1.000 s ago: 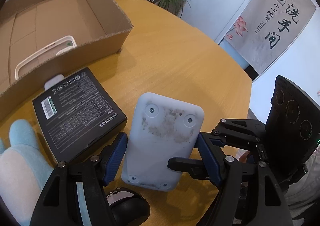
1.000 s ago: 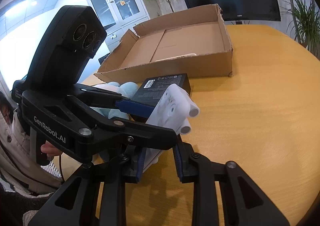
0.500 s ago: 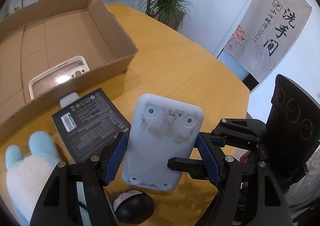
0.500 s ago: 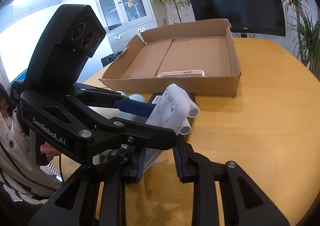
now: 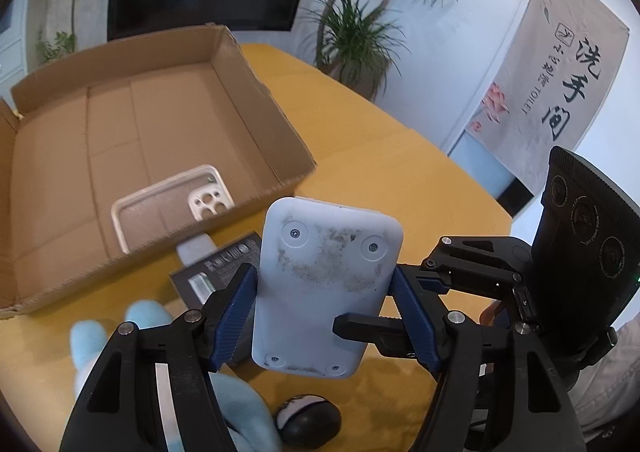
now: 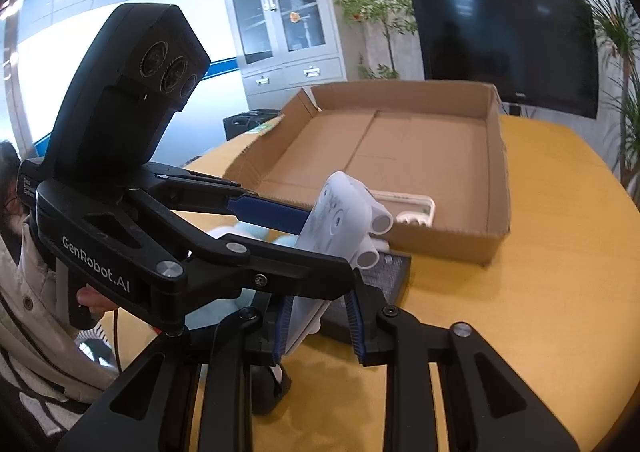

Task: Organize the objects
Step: 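Lift the power bank with the right gripper and carry it into the box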

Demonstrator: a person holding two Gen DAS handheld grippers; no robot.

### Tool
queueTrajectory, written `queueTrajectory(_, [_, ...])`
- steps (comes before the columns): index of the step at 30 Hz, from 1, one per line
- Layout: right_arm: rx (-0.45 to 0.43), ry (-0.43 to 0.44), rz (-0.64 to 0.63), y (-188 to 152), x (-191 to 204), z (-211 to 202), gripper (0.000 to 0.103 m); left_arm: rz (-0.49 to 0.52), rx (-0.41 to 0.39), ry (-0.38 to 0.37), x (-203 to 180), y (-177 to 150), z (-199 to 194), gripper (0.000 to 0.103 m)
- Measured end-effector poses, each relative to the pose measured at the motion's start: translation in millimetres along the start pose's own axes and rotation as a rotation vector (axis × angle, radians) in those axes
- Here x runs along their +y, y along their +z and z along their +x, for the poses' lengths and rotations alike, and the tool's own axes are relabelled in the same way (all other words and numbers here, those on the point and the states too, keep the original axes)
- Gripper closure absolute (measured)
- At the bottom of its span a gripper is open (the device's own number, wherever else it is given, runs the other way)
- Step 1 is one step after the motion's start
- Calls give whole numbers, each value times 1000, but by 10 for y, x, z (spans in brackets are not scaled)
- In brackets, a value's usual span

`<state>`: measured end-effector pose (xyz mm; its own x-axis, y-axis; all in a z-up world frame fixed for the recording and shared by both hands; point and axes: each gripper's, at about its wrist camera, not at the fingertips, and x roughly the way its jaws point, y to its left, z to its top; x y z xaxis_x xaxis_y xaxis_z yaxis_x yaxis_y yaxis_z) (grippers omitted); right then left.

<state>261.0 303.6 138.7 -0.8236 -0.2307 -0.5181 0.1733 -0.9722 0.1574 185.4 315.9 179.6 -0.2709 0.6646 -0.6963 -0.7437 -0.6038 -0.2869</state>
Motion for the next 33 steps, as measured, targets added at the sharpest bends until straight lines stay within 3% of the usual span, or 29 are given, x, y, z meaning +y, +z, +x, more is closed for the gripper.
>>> queueTrajectory(33, [20,63,-163,733,253,738,82,-76,-114,108,935,406,-388,35])
